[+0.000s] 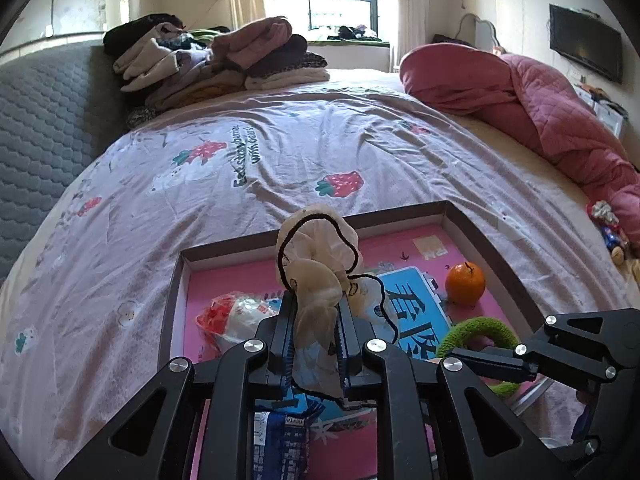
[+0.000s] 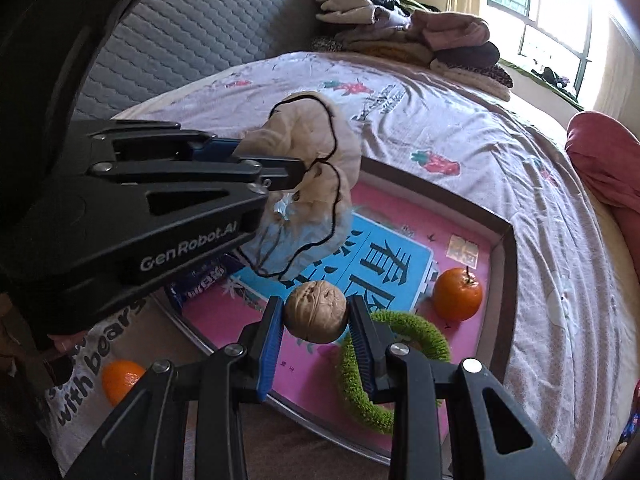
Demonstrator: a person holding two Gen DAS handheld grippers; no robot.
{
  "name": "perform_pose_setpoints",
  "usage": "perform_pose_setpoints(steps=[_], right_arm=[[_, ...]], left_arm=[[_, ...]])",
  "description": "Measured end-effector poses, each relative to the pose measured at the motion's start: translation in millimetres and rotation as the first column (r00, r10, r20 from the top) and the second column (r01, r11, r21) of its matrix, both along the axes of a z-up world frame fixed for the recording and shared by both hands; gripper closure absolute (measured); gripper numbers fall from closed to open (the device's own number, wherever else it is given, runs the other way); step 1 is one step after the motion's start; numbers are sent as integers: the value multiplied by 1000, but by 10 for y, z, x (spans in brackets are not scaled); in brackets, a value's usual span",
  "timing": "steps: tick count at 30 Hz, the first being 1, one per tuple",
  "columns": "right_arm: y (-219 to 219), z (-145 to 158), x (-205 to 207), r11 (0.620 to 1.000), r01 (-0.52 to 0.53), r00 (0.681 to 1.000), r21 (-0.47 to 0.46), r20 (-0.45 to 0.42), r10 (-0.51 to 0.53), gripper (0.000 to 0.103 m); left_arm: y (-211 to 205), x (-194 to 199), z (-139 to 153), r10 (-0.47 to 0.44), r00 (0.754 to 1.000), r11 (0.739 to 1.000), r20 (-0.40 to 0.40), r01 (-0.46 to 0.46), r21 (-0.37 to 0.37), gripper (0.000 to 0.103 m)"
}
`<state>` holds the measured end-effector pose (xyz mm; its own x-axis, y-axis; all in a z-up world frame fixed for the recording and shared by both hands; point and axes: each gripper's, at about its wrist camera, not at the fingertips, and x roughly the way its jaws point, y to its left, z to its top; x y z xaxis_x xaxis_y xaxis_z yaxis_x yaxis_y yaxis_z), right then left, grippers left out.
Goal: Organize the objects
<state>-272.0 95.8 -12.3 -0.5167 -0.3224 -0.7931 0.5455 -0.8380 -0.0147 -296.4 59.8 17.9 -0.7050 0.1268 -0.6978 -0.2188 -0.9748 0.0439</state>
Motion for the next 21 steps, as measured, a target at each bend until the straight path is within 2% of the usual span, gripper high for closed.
perform_pose_setpoints(steps=[10, 21], right_arm=[[-51, -123, -44, 999, -18, 999, 26, 34, 17, 70], [-52, -190, -52, 999, -20, 995, 28, 94, 18, 70]], left_arm=[[89, -112, -189, -28, 998, 1000, 53, 29, -9, 84], [77, -187, -385, -54, 988, 998, 143, 51, 20, 82]])
